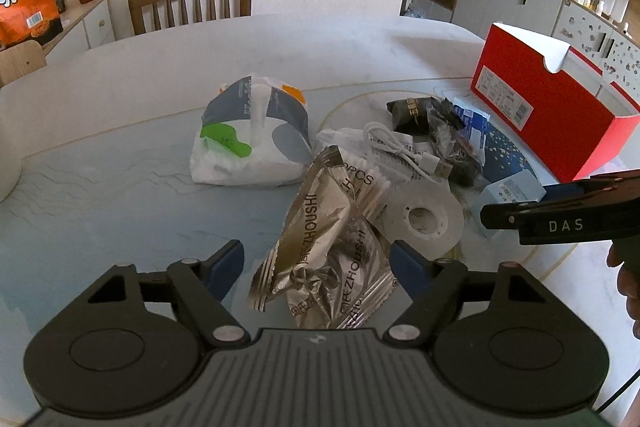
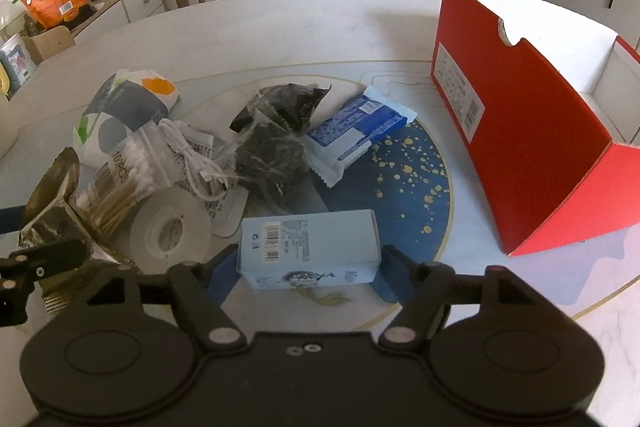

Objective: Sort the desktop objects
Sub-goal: 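Close the left gripper on the silver packet while the right gripper grasps the light-blue box, then lift the silver packet and light-blue box with both grippers and carry them into the red shoebox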

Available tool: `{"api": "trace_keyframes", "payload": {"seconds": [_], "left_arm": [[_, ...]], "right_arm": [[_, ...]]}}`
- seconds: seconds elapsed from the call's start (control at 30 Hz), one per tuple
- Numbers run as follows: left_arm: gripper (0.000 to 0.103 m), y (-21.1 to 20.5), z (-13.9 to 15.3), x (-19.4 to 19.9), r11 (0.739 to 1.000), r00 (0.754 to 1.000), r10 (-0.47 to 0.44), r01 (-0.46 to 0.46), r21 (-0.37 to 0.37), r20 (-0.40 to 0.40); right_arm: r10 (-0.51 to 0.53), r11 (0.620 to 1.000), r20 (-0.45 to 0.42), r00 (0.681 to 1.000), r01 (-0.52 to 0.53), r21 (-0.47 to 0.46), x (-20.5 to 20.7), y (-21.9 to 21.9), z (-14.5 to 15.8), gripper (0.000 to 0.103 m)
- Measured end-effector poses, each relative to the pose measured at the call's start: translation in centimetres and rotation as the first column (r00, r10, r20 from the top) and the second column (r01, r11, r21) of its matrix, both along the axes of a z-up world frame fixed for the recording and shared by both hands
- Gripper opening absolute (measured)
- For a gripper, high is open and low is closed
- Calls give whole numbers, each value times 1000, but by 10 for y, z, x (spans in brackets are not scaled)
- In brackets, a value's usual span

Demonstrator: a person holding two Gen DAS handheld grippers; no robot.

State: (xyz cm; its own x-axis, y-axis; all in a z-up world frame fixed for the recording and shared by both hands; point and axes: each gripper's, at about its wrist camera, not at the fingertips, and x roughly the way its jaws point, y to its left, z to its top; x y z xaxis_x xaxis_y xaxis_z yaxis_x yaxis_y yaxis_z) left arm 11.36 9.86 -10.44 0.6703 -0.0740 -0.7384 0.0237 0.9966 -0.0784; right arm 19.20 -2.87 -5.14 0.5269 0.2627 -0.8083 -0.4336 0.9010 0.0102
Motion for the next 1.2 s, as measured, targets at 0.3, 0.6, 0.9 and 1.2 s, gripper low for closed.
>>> {"api": "trace_keyframes", "payload": {"seconds": [0.3,0.6,0.9,1.2], "left_arm": [[61,4,-2,2,1000,1000,-1,0,-27,-19],[48,9,-2,3,997,1000,3,-5,-77,-23],[36,15,1,-3,992,1000,-1,-1,-123,-15],[31,18,7,-9,988,1000,-5,6,-153,6]], "right_arm": [[6,1000,6,1000,-6,-8,-1,-1,1,70],[12,1000,12,1000,-12,-5,-4,-2,3,70],[11,1000,31,999,-11,-6,-12,-2,14,70],[20,1000,51,999,-20,2,-24,-5,26,70]]}}
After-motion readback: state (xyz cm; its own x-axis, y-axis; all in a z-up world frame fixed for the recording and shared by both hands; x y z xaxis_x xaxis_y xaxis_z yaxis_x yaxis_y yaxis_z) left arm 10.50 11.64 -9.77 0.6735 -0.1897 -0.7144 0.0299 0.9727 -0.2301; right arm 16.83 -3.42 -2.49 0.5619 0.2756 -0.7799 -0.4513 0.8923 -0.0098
